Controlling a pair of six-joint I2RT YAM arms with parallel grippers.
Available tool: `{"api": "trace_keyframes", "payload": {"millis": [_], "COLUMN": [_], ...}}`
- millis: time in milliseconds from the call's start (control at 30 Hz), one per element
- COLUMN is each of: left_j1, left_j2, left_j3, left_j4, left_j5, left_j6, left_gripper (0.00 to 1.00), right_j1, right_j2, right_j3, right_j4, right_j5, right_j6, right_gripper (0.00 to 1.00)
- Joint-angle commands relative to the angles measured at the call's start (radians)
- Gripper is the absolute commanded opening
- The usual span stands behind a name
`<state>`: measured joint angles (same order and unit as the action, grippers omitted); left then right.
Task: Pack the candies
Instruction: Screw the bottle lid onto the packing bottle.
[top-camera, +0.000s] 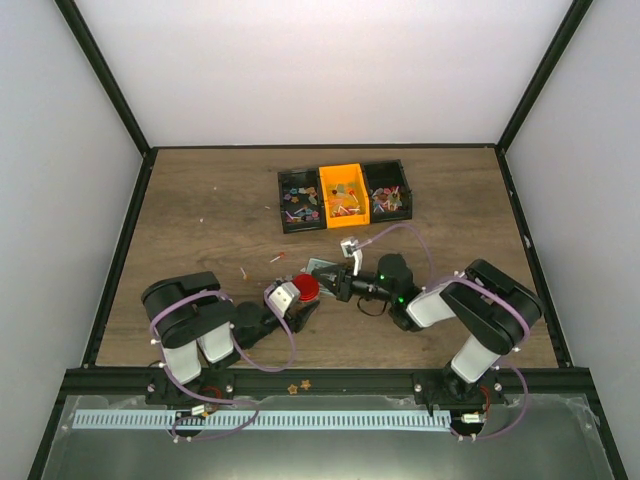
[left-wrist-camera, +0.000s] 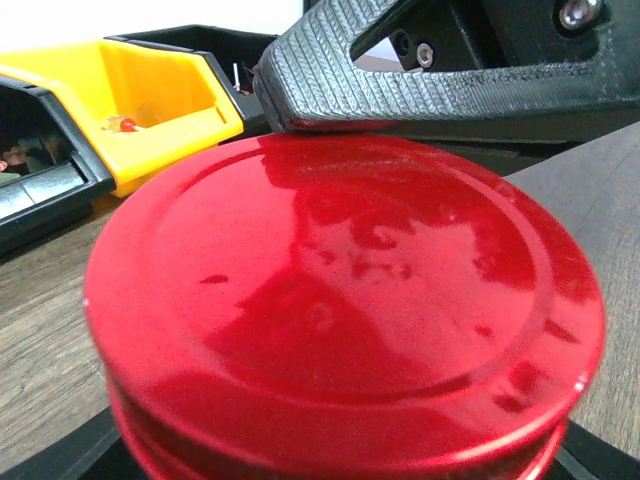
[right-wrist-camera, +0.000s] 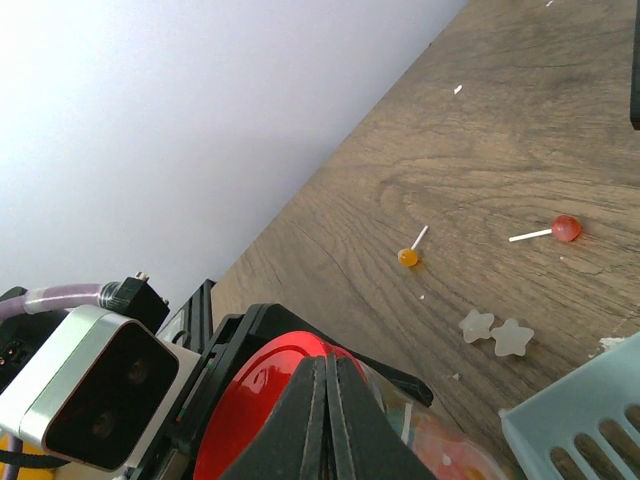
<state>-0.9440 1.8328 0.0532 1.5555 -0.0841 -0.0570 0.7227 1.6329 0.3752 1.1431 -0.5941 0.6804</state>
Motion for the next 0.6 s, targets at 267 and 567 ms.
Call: {"api": "trace_keyframes", "payload": {"millis": [267,567], "left_j1": [0.024,0.026], "left_j2": [0.106,0.121], "left_j3": [-0.134,-0.134], "left_j4": [0.216,0.216], "left_j5": [-0.005,0.005], "left_j6": [-0.124,-0.127], "left_gripper": [0.66,0.67], "right_j1": [0.188,0.261], "right_j2": [0.016,0.062], "right_j3": [-0.117,-0.145], "right_j4": [-0.033,0.069], "right_j5": [-0.216,-0.179], "right_j6": [0.046,0.085], "right_gripper": [0.01,0.01]}}
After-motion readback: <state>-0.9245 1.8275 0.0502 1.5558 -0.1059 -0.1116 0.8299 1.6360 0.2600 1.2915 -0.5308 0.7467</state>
